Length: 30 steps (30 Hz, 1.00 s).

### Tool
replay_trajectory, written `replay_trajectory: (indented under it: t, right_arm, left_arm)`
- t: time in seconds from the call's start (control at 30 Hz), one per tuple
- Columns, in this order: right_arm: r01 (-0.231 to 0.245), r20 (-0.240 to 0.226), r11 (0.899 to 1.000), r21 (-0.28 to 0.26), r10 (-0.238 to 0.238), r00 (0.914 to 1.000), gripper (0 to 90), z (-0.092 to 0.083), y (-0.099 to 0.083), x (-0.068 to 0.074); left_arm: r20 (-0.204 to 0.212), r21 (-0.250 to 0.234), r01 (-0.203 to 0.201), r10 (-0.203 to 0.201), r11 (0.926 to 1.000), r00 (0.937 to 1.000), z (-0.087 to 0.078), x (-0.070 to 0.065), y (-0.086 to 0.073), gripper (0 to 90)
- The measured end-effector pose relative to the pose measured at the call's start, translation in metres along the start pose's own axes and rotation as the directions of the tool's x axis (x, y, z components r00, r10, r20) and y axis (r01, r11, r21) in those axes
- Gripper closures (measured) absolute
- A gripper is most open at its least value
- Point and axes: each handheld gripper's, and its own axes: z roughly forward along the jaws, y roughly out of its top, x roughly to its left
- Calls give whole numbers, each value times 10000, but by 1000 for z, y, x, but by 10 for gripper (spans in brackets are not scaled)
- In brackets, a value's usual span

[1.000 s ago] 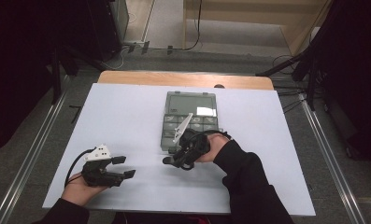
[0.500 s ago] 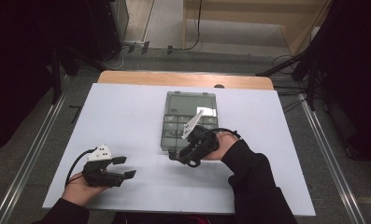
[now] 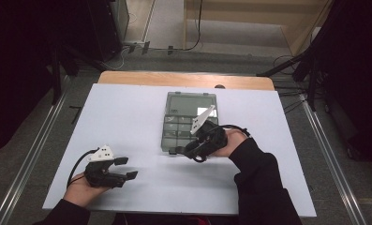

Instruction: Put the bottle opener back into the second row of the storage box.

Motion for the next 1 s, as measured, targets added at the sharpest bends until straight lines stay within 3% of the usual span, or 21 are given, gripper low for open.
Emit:
replay_trajectory:
  t: [0.1, 0.3, 0.67, 1.0]
  right_arm:
    - [87, 126, 9999, -141, -85, 9999, 654, -4, -1, -2]
    - [-138, 364, 9996, -234, 147, 9992, 653, -7, -6, -14]
    - [-393, 879, 9986, -345, 422, 9952, 654, -14, -9, -22]
    - [-209, 1306, 9991, -365, 255, 9911, 654, -11, -10, -29]
  left_arm:
    - [-30, 17, 2, -2, 10000, 10000, 0, 0, 0, 312]
    - [-32, 36, 54, -54, 10000, 10000, 0, 0, -1, 312]
    - [-53, 72, 33, -33, 10000, 10000, 0, 0, -2, 312]
    - [-43, 78, -4, 4, 10000, 10000, 1, -1, -2, 312]
